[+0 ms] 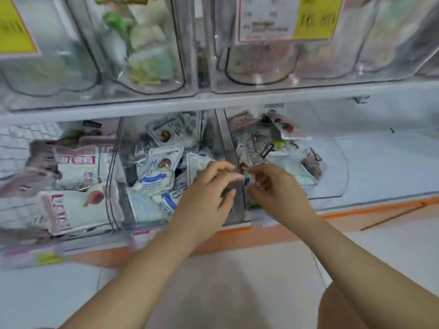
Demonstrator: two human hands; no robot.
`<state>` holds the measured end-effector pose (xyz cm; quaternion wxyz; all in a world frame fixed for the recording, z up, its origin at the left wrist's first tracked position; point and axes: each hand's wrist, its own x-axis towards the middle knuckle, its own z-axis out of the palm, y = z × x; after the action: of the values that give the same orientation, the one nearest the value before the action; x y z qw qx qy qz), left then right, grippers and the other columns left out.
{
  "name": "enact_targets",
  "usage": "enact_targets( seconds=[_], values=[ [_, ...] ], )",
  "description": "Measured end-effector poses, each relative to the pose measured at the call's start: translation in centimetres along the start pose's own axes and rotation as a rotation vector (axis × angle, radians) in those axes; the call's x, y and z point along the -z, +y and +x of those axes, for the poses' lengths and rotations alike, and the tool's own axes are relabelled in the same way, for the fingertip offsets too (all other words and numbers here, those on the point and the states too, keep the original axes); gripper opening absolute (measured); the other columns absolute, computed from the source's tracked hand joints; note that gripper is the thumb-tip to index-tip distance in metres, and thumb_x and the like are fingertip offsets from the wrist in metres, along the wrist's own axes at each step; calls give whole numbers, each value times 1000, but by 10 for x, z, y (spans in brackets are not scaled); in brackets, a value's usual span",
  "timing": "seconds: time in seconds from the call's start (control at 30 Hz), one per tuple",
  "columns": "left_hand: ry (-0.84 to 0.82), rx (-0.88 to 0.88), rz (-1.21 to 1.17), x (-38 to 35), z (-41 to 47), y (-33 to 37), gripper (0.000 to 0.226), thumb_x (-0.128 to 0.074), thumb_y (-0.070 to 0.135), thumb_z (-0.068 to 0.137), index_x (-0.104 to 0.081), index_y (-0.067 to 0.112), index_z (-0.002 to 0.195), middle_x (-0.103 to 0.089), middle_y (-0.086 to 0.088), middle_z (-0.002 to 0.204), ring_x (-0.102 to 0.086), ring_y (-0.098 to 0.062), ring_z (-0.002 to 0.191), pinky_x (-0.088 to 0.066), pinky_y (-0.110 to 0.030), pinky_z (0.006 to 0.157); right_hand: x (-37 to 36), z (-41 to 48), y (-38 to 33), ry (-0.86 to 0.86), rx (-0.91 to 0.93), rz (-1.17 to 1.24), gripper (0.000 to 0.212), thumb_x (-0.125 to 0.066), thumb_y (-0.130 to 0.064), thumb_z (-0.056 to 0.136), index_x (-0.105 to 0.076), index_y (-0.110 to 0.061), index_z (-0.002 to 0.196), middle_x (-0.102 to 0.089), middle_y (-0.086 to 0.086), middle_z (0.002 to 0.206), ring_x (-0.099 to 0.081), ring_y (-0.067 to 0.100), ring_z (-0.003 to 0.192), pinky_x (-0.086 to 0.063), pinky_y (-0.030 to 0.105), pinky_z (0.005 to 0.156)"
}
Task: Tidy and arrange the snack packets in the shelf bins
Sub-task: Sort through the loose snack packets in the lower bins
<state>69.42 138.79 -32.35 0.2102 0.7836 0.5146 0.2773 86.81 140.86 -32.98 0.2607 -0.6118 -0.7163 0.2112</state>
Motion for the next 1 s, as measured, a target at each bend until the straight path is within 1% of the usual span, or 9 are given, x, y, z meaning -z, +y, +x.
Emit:
enact_targets(
  seconds=[0.2,0.3,0.37,0.5,0.6,0.67,0.77,0.83,1.0],
  values=[
    [-95,15,107,8,-3,12,34,-49,21,96,-52,27,129,-36,12,134,-42,-4,117,-42,-25,91,0,-3,-4,38,-82,36,36,-65,-11,84,-59,-12,119,-51,-11,67,-51,12,64,-38,23,59],
    [-164,69,136,16,-2,21,37,-50,24,96,-48,30,132,-33,15,135,-52,-9,108,-47,-29,87,12,-2,-13,151,-138,83,27,-60,-7,86,-64,-10,112,-50,-11,60,-48,3,57,-35,10,51],
    [-172,99,122,23,-7,29,39,-50,24,96,-47,30,134,-34,15,138,-55,-12,103,-46,-30,88,28,-8,-24,245,-131,121,22,-59,-5,86,-66,-10,105,-52,-10,60,-52,8,60,-36,6,52],
    [-29,62,55,40,-25,52,50,-51,23,95,-35,32,141,-31,14,141,-49,-8,104,-38,-24,95,67,-40,-47,323,15,190,12,-64,-10,86,-66,-20,92,-58,-11,68,-60,12,70,-49,20,64],
    [61,-57,97,52,-45,69,56,-57,28,91,-34,32,143,-32,13,143,-33,-4,125,-28,-24,106,91,-73,-68,258,163,265,16,-65,-9,86,-62,-25,87,-61,-10,73,-59,6,67,-47,12,60],
    [63,-108,142,57,-58,77,55,-62,33,88,-41,31,138,-42,11,138,-35,-7,126,-29,-29,108,99,-94,-83,185,247,312,21,-65,-7,86,-62,-27,85,-63,-11,75,-61,6,70,-47,11,59],
    [54,-75,152,59,-81,85,35,-63,41,85,-54,32,117,-59,12,107,-54,-11,100,-43,-30,82,99,-114,-96,102,314,323,29,-66,-7,86,-61,-35,81,-65,-11,77,-63,5,74,-50,12,63],
    [85,-33,158,58,-95,84,24,-61,45,85,-54,31,103,-56,14,91,-54,-12,86,-40,-29,66,98,-118,-94,56,286,363,24,-65,-11,87,-63,-34,83,-69,-4,79,-65,8,75,-53,17,65],
    [214,145,10,59,-117,60,19,-63,44,84,-53,30,91,-63,12,85,-59,-15,77,-41,-29,60,108,-99,-42,203,28,137,9,-65,-22,88,-70,-19,95,-70,-3,84,-63,10,78,-43,9,63]
  ],
)
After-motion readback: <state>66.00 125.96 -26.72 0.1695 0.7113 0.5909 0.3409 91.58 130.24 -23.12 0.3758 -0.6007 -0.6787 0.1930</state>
